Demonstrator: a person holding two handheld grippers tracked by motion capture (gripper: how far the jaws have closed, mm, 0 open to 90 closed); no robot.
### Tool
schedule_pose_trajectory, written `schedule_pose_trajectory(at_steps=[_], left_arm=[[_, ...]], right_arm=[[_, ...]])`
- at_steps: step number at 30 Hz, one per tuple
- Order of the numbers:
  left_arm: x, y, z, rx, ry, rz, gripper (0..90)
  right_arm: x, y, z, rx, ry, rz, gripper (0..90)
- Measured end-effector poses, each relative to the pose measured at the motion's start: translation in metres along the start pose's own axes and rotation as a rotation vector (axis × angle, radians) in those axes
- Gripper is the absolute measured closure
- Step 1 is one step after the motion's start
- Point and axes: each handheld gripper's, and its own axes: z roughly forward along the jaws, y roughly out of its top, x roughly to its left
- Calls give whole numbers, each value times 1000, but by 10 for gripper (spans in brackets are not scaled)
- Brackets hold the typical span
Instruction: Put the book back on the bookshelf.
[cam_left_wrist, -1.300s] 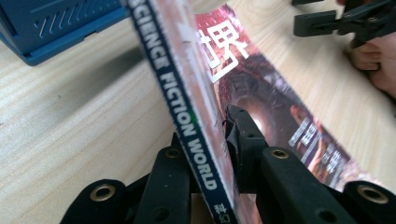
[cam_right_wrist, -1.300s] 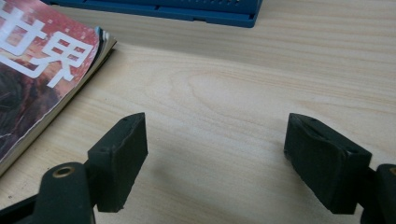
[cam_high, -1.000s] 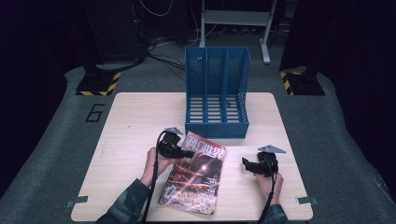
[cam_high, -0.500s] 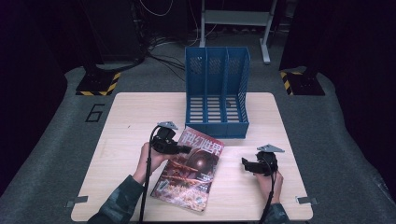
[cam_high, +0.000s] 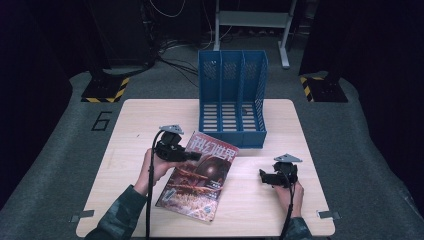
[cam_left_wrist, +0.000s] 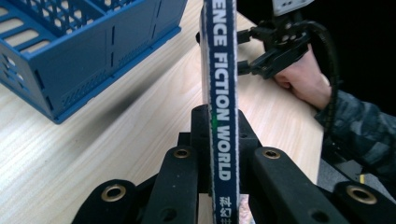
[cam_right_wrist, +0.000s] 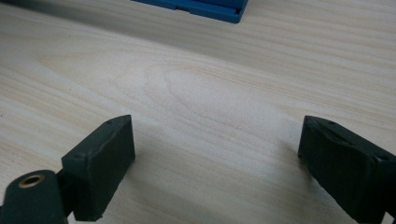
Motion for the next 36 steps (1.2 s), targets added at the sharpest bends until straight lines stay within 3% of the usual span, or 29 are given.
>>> schedule_pose_trajectory(at_steps=[7,18,30,36], left_arm=[[-5,7,-14,-15,-11,21,842],[-8,18,-43,-42,9,51,842],[-5,25,-72,-83,55,49,842],[-3,27,-89,-119,107,57,842]], right_arm=[[-5,1,1,-1,9,-15,89],[-8,2,2,2,5,1,87],[-11,2,3,5,16,-23,75],[-11,3,3,4,12,-17,73]])
